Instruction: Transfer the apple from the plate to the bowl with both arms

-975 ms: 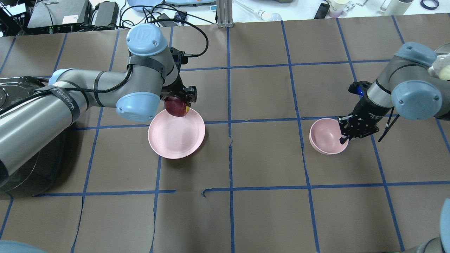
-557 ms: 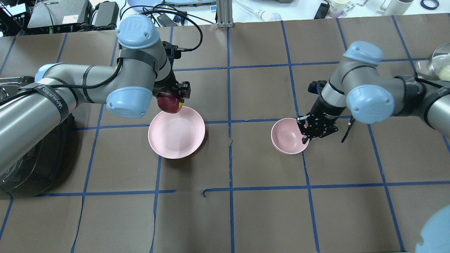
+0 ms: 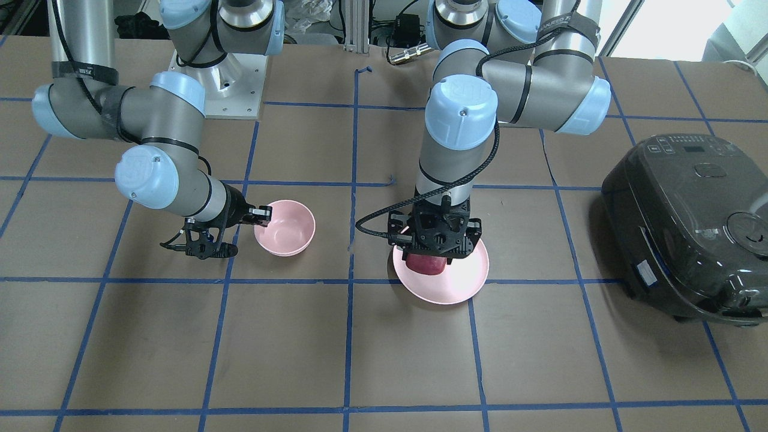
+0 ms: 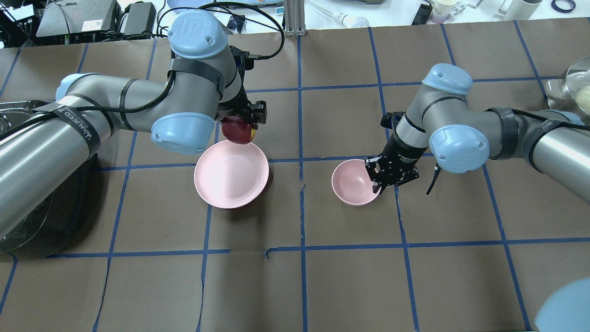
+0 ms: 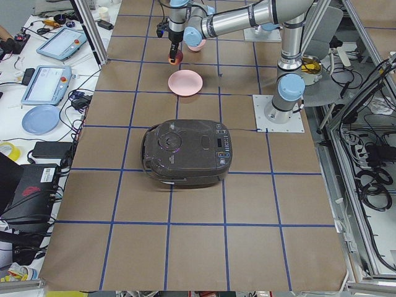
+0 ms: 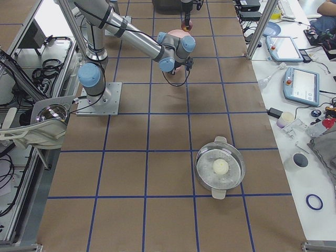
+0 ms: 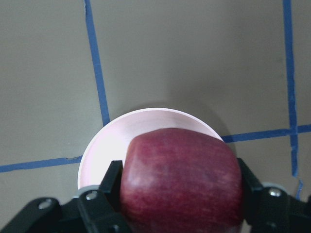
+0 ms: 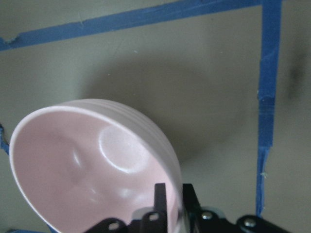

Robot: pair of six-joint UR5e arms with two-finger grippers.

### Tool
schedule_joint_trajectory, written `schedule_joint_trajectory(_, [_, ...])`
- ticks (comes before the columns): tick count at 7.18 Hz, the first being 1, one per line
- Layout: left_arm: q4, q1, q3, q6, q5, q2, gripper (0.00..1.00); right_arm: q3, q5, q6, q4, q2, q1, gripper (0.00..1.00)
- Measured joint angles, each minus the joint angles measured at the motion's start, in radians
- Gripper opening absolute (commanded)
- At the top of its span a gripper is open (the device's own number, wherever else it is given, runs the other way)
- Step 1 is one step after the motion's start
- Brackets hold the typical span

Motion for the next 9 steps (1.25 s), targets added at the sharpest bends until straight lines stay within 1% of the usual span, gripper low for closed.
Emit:
schedule_joint_trajectory(2, [-0.003, -0.044, 0.014, -0.048, -0.026, -0.003, 0.19, -0.006, -0.005, 0.021, -0.018, -0.003, -0.001, 1.00])
schedule_joint_trajectory(3, [-0.003, -0.070, 0.016, -0.082, -0.032, -0.006, 0.19, -0.036, -0.032, 0.020, -0.015, -0.009, -0.012, 1.00])
schedule_joint_trajectory(4, [0.000, -0.112, 0.017, -0.134, -0.031, -0.011, 0.19, -0.110, -0.091, 0.004, 0.031, -0.014, -0.035, 1.00])
schedule_joint_trajectory(5, [0.006, -0.158, 0.019, -0.201, -0.030, -0.014, 0.19, -0.204, -0.146, -0.037, 0.123, -0.024, -0.064, 1.00])
schedule_joint_trajectory(6, [0.018, -0.211, 0.023, -0.284, -0.031, -0.019, 0.19, -0.290, -0.174, -0.092, 0.216, -0.037, -0.100, 1.00])
schedule_joint_trajectory(7, [0.035, -0.268, 0.031, -0.373, -0.032, -0.029, 0.19, -0.343, -0.184, -0.123, 0.281, -0.058, -0.141, 1.00])
schedule_joint_trajectory(9, [0.060, -0.350, 0.046, -0.529, -0.028, -0.077, 0.20, -0.373, -0.187, -0.141, 0.333, -0.109, -0.191, 1.00])
